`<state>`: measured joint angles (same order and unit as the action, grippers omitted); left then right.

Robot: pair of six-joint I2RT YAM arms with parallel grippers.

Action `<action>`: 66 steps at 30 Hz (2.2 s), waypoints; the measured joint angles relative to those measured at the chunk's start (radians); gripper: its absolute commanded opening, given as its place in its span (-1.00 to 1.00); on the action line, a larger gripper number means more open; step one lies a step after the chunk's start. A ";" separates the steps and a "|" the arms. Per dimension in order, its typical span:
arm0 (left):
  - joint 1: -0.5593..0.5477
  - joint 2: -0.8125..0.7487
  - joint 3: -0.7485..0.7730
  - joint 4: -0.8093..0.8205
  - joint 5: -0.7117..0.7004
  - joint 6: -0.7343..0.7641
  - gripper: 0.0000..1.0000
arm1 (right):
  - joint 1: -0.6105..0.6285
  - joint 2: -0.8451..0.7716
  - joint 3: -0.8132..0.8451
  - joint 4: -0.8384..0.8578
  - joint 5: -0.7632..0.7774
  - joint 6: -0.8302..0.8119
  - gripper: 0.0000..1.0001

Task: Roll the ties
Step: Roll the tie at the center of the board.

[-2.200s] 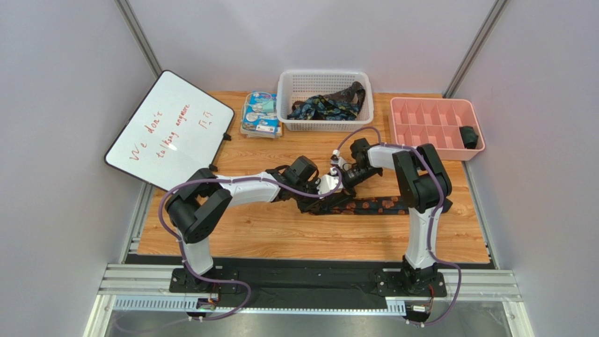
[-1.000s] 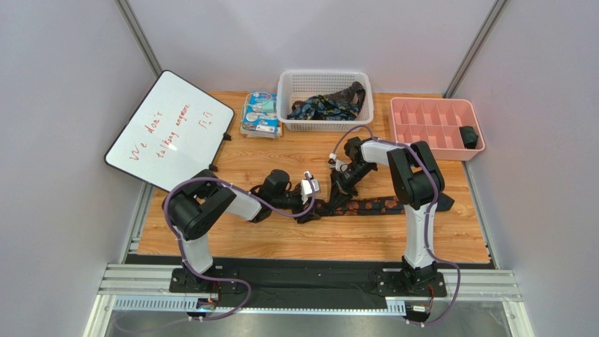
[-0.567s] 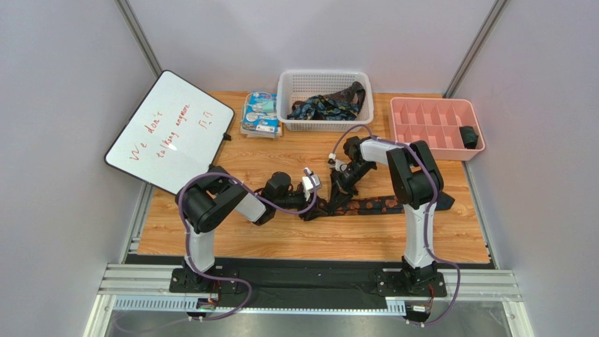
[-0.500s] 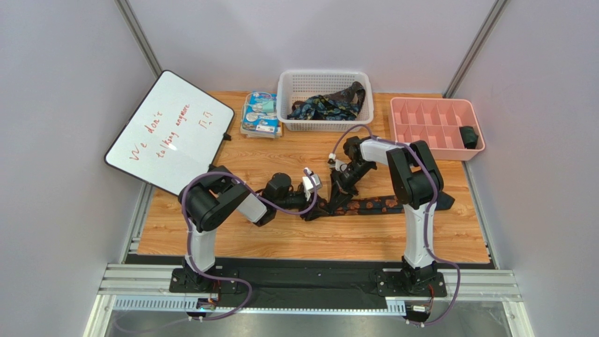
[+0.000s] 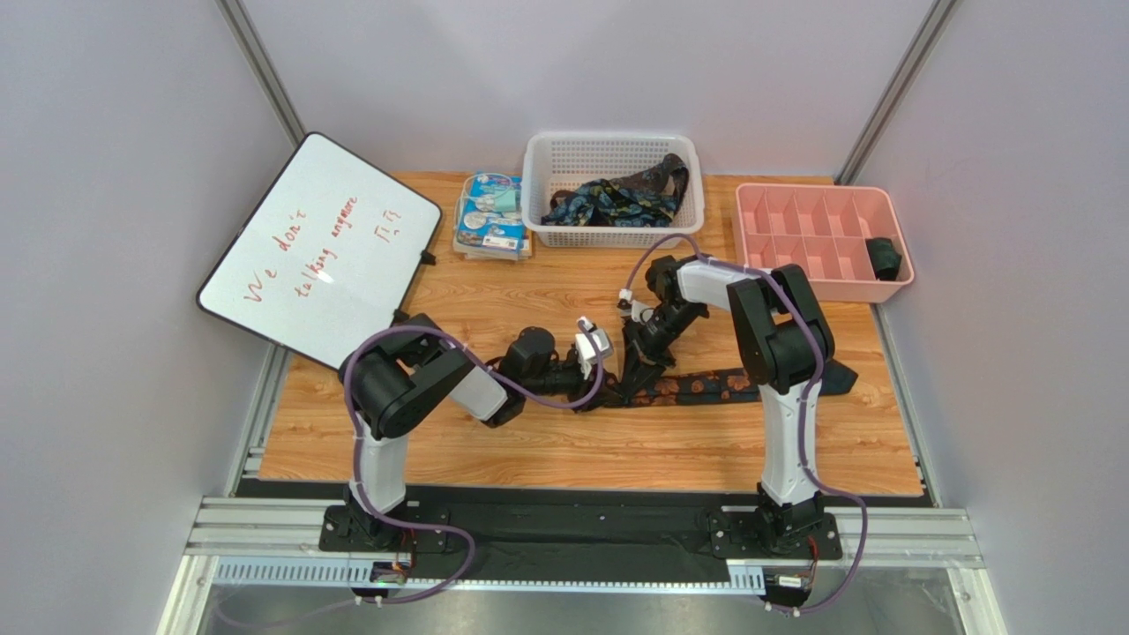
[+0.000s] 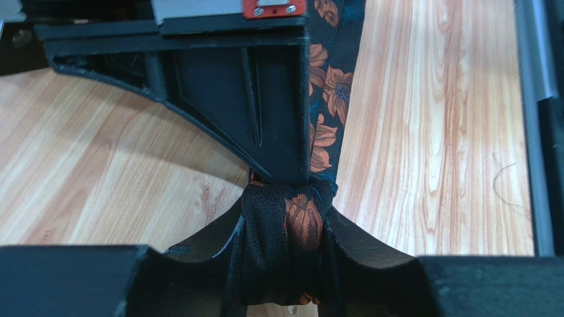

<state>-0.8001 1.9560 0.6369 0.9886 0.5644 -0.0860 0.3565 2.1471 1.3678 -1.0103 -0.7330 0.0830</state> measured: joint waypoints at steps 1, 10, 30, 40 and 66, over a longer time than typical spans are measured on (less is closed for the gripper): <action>-0.008 -0.017 0.011 -0.050 -0.012 0.028 -0.54 | 0.000 0.000 0.000 -0.001 0.000 0.000 -1.00; -0.068 -0.096 0.206 -0.564 -0.107 0.244 -0.65 | -0.019 0.000 0.010 -0.022 -0.006 -0.025 -0.83; -0.122 -0.023 0.468 -0.972 -0.182 0.430 -0.65 | -0.250 -0.054 -0.031 -0.083 -0.190 -0.158 -0.16; -0.123 -0.011 0.505 -1.027 -0.182 0.442 -0.49 | -0.192 -0.105 -0.096 -0.042 -0.284 -0.151 -0.22; -0.113 -0.077 0.441 -1.049 -0.109 0.329 0.12 | -0.191 -0.075 -0.170 -0.013 -0.145 -0.140 -1.00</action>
<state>-0.9127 1.8790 1.0782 -0.0605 0.4553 0.2428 0.1654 2.0720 1.1976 -1.0233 -0.8783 -0.0574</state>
